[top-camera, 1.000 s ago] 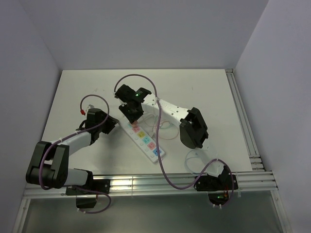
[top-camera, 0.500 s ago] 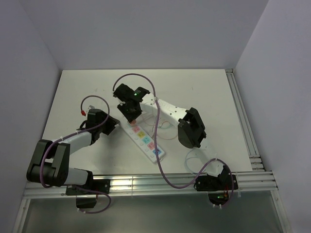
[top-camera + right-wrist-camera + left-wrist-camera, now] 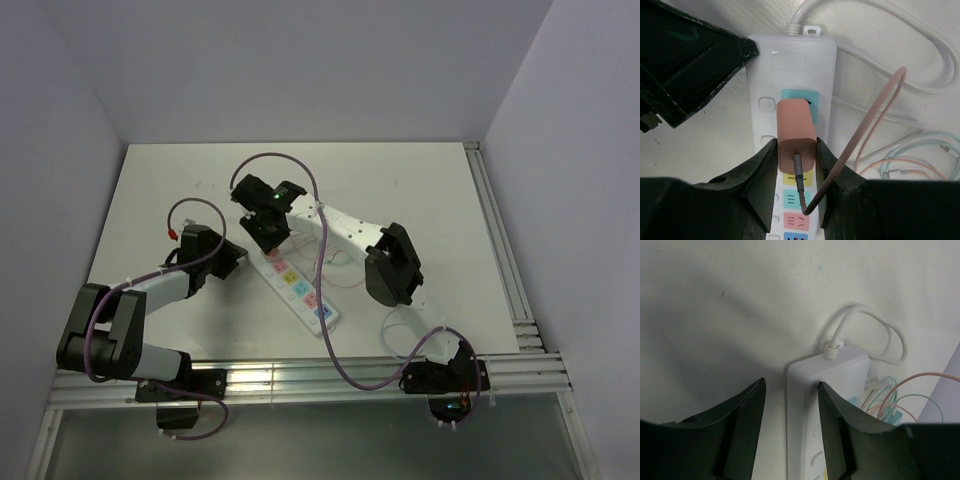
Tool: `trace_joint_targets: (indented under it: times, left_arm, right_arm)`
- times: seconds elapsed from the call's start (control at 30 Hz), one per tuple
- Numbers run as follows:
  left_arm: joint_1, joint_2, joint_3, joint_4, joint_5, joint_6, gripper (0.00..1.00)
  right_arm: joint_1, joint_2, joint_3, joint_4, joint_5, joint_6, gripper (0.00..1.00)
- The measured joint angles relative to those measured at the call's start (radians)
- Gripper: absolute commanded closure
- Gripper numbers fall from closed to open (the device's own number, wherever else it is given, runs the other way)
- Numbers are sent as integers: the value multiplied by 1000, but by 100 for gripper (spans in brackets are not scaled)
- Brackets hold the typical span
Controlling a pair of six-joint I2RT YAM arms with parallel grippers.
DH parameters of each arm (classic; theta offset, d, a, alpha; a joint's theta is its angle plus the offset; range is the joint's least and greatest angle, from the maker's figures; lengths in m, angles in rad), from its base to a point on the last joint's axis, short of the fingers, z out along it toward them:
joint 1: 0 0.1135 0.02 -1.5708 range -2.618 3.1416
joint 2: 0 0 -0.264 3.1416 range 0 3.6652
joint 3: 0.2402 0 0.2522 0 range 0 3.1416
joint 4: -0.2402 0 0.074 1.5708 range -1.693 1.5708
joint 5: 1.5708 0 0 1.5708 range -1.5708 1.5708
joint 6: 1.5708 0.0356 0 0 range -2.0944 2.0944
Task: Insert the plug
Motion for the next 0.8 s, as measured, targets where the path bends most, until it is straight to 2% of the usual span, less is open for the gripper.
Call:
trace_joint_targets:
  times: [0.5,0.8]
  left_arm:
    - [0,7,0,10,7,0,48]
    - [0,10,0,14,12,0,49]
  right_arm:
    - [0,-38,-80,51,8,13,100]
    - [0,-33,-11,-6,7,13,100]
